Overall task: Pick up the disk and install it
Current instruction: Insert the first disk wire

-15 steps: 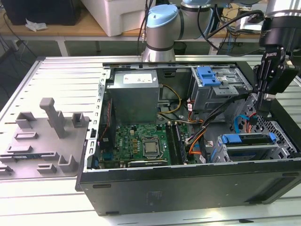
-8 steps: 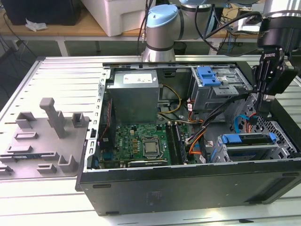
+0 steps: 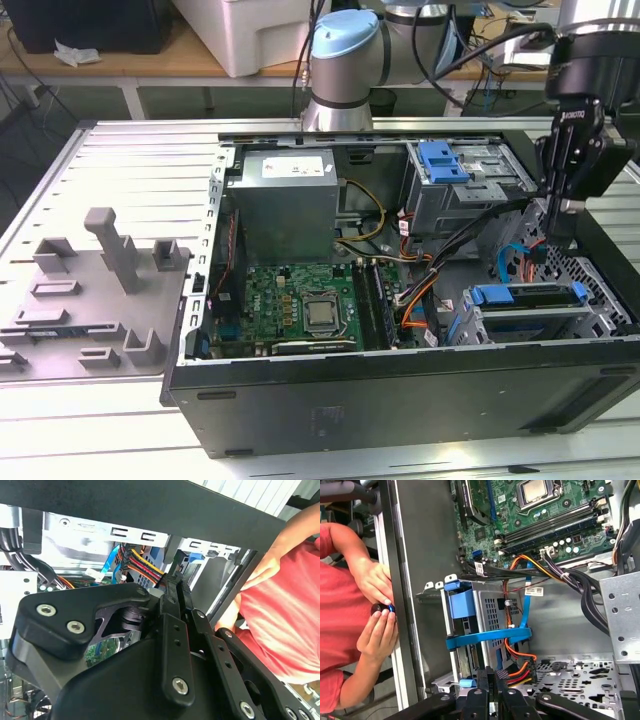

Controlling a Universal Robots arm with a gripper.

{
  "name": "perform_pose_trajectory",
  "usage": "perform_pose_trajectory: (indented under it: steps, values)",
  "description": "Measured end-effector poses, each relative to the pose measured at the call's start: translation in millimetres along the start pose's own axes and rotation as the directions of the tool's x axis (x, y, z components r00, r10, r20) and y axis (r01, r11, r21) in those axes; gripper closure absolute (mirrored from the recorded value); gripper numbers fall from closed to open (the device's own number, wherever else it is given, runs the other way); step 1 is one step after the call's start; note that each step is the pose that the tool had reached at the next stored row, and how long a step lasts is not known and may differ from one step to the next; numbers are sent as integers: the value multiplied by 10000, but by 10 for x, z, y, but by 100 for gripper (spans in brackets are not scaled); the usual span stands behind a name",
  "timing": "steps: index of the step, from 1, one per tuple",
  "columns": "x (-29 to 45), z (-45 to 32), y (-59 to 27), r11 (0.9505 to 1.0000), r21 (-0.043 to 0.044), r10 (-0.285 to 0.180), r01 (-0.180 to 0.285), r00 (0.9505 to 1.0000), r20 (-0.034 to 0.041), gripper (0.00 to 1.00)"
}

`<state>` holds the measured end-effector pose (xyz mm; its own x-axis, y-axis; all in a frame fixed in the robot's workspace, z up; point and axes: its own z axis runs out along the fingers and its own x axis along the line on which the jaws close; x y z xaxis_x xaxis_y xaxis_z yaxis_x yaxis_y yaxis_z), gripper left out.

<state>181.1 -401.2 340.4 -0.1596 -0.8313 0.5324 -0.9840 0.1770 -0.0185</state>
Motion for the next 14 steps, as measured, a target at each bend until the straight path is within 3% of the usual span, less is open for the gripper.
perform_pose_trajectory:
  steps: [4, 10, 14]
  values:
    - [25, -7, 20, 10000, 80, -22, 21, 10000, 73, 83]
    - [69, 2, 55, 9995, 281, -179, 173, 9996, 222, 83]
    - [75, 5, 69, 9994, 306, -188, 181, 9996, 227, 83]
